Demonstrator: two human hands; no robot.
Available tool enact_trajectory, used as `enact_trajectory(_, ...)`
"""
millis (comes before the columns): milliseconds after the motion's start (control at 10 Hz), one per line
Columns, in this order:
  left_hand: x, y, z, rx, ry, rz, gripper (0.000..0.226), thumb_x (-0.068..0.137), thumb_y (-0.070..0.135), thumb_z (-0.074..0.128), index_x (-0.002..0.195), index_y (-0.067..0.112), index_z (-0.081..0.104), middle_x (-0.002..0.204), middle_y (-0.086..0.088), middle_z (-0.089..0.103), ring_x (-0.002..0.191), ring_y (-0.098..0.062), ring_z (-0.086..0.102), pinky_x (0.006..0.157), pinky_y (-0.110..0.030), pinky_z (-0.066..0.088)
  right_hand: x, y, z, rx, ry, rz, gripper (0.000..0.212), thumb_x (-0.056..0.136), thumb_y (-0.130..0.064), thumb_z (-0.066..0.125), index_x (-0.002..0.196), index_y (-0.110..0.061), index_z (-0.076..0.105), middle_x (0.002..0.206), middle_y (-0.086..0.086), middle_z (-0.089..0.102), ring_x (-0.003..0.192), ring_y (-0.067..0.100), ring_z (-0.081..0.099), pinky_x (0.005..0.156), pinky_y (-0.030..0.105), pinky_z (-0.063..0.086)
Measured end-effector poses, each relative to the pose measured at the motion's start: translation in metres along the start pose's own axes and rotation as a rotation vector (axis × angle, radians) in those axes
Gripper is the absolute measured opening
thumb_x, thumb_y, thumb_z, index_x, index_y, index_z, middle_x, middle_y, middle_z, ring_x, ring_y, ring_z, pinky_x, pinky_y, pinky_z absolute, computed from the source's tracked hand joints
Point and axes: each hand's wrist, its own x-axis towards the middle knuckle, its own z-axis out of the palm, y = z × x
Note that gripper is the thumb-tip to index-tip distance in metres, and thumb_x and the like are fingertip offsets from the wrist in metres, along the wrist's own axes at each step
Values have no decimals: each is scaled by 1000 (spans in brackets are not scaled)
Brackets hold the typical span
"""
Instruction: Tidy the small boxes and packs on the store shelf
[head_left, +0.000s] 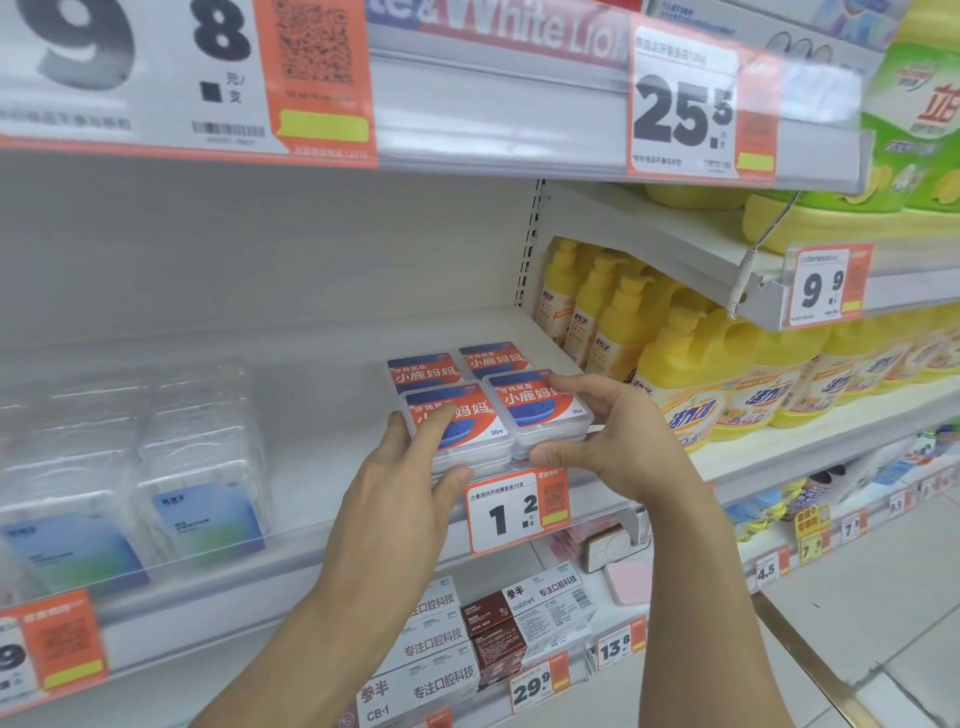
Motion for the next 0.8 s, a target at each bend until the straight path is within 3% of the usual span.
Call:
enact_trajectory(300,1,-5,4,-3,11,32,54,94,44,48,145,36,31,140,6,43,117,-14,51,90,-29,48,-3,0,-1,-35,1,-12,88,54,-35,93,135,-28,59,108,-14,74,96,5,71,82,40,61)
enact_trajectory(500,-1,-7,2,-39,23,53,56,93,45,50,144,39,27,138,5,45,115,-14,52,89,-30,49,-9,-3,0,-82,7,-19,110,43,-63,89,141,-39,46,117,-20,69,107,4,66,88,43,58)
enact_trajectory(600,-5,-7,1,-62,24,58,61,91,47,54,144,40,22,141,6,41,118,-12,51,91,-26,47,-13,-11,1,-59,103,-34,96,57,-62,83,141,-32,49,130,-15,62,115,6,59,94,42,55)
enact_trajectory(700,-10,-7,-4,-71,63,59,62,91,46,54,144,34,25,140,8,37,121,-8,46,87,-18,40,-16,-21,-1,-11,313,-95,72,71,-55,79,132,-22,59,126,-8,65,112,10,62,92,36,54)
enact_trajectory(800,-16,-5,-15,-88,117,78,51,91,41,56,137,28,37,131,10,41,114,-7,48,83,-16,35,-22,-35,0,21,415,-138,38,84,-37,76,115,-16,68,106,-7,72,95,4,68,82,30,57)
